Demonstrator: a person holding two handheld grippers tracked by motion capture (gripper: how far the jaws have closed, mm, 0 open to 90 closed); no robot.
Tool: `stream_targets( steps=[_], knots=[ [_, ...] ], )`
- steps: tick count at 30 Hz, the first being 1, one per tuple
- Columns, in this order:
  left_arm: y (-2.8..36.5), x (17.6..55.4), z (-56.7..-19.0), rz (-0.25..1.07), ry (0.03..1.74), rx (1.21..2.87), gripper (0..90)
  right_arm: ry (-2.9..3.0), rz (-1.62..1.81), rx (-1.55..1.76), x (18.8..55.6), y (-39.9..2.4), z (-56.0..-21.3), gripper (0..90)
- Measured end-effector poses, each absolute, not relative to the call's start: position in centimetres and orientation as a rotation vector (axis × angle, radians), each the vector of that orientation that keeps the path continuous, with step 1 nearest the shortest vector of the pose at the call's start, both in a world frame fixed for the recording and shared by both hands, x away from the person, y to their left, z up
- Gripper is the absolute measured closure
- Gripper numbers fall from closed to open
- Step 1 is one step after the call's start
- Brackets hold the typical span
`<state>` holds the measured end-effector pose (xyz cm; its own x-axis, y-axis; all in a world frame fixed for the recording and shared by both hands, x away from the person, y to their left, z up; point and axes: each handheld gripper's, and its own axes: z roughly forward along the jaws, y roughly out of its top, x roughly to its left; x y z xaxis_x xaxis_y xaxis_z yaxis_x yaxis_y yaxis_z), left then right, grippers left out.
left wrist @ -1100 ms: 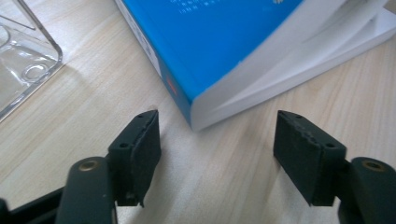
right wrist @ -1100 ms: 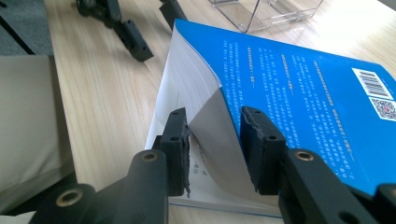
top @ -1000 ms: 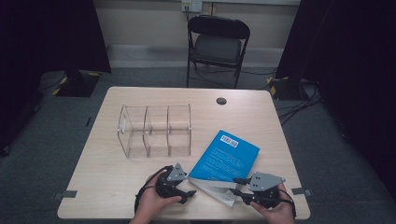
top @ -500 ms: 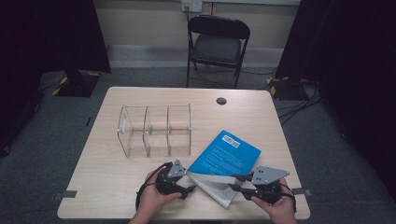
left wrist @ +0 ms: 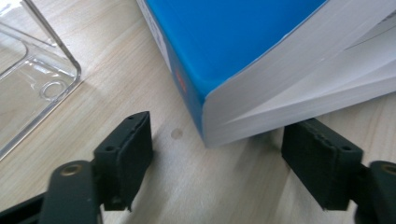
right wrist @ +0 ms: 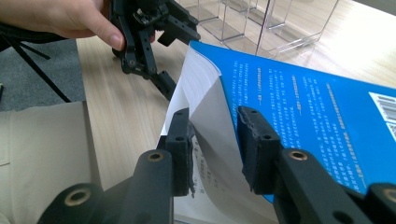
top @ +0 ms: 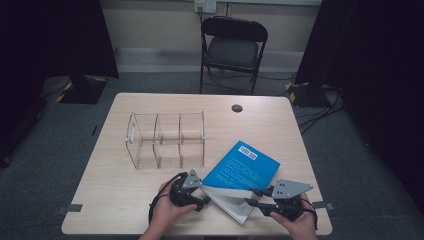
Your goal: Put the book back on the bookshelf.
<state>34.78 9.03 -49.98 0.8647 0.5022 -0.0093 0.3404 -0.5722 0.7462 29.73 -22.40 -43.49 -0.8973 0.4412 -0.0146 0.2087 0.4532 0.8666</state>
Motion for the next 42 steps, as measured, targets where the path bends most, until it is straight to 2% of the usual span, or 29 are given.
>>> stream_targets(
  steps=[6, 13, 22, 31, 36, 42],
  knots=[
    [8.8, 34.8, -50.0, 0.262, 0.603, 2.234, 21.9, 2.459, 1.472, 0.57, 30.0, -22.6, -42.4, 68.5],
    [8.4, 34.7, -50.0, 0.276, 0.595, 2.214, 30.1, 2.463, 1.488, 0.562, 29.5, -22.7, -42.1, 68.8],
    [8.5, 34.3, -49.9, 0.276, 0.559, 2.211, 40.5, 2.463, 1.458, 0.525, 28.6, -22.6, -43.5, 65.6],
    [8.7, 34.1, -49.9, 0.258, 0.571, 2.21, 43.5, 2.488, 1.327, 0.438, 27.9, -22.1, -45.4, 59.1],
    [8.7, 34.1, -49.9, 0.264, 0.574, 2.212, 41.0, 2.492, 1.333, 0.459, 28.0, -22.4, -45.6, 64.7],
    [8.5, 34.2, -49.9, 0.312, 0.547, 2.231, 30.7, 2.467, 1.422, 0.553, 28.4, -23.0, -44.8, 66.5]
  ],
)
